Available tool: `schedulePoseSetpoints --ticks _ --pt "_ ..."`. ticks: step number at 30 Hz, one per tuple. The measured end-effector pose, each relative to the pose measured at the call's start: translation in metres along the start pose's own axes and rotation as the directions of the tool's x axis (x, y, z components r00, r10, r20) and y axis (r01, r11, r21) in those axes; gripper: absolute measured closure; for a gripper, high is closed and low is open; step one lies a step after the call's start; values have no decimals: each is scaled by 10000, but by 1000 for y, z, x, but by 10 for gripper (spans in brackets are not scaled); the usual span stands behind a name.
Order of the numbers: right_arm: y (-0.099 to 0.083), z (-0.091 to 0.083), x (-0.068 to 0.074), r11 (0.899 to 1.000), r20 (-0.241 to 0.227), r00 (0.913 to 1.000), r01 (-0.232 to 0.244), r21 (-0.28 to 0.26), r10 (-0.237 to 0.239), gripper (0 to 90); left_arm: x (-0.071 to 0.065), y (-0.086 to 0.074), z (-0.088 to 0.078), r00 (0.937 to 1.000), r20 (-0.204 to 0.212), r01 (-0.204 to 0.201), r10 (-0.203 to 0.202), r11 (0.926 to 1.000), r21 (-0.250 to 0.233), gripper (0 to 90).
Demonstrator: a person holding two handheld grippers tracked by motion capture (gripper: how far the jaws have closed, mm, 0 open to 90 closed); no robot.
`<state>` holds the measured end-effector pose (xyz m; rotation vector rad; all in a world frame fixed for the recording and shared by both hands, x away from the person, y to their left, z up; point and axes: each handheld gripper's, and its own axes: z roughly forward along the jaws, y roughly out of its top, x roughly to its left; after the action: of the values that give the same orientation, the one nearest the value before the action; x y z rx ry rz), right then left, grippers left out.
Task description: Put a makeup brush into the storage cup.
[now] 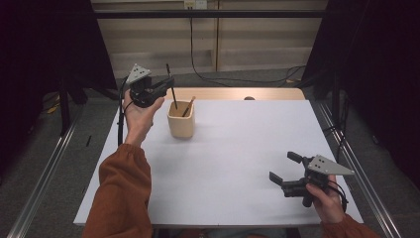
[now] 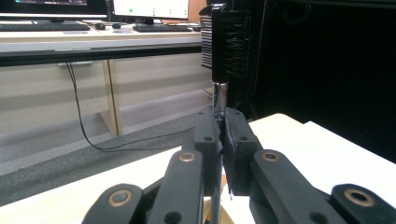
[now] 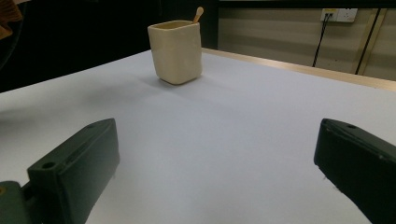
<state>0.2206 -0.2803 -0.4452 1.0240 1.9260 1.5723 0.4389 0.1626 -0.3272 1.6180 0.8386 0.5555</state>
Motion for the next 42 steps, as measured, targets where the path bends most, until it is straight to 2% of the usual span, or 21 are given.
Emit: schedulePoseSetpoints --ticks 4,18,21,35,42 --pt "-1 1 1 10000 15 10000 -5 32 5 0 0 -7 7 9997 -249 -20 27 9996 281 856" --pt "-1 1 1 9999 8 10000 -44 105 44 0 -1 -23 13 9999 -106 126 -121 9987 500 855" --pt "-1 2 1 9999 -6 10000 -35 149 35 0 0 -27 14 9994 -60 348 -345 9983 472 854" --pt "-2 2 2 9998 -83 10000 -47 200 49 0 -3 -39 20 9998 -3 214 -214 9968 775 853" --pt "-2 3 1 9997 -81 9999 -64 220 66 0 1 -45 21 9992 -28 398 -397 9957 835 852"
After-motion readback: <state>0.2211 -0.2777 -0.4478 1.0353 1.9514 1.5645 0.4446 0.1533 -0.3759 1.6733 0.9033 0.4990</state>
